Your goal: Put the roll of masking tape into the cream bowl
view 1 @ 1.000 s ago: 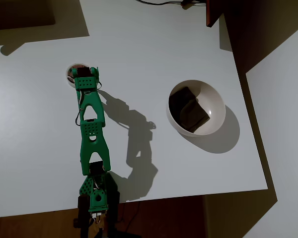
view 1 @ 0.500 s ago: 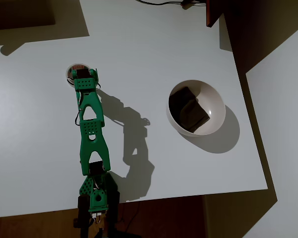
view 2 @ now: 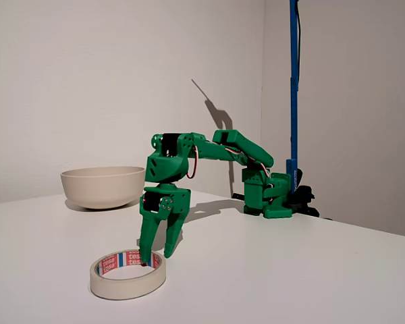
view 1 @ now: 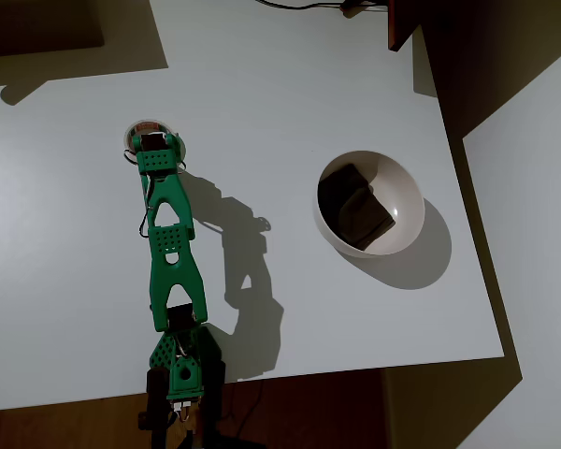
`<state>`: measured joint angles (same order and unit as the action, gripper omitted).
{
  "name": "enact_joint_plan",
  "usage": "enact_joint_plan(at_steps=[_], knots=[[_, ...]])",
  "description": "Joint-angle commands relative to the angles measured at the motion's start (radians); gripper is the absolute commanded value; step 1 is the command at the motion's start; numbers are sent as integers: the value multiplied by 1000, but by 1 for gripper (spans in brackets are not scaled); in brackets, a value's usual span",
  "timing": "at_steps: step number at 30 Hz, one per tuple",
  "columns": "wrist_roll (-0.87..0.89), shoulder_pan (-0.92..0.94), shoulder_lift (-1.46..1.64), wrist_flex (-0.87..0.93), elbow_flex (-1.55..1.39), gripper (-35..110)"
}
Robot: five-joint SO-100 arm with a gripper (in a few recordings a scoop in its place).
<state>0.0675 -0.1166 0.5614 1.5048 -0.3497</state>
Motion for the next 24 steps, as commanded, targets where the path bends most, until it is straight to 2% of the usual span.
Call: enact_joint_plan(at_steps=[1, 5, 9, 24], knots=[[8, -20, 35, -8, 61, 15], [0, -28, 35, -11, 63, 8], [6, -31, 35, -20, 63, -8], [64, -44, 252, -31, 67, -8]])
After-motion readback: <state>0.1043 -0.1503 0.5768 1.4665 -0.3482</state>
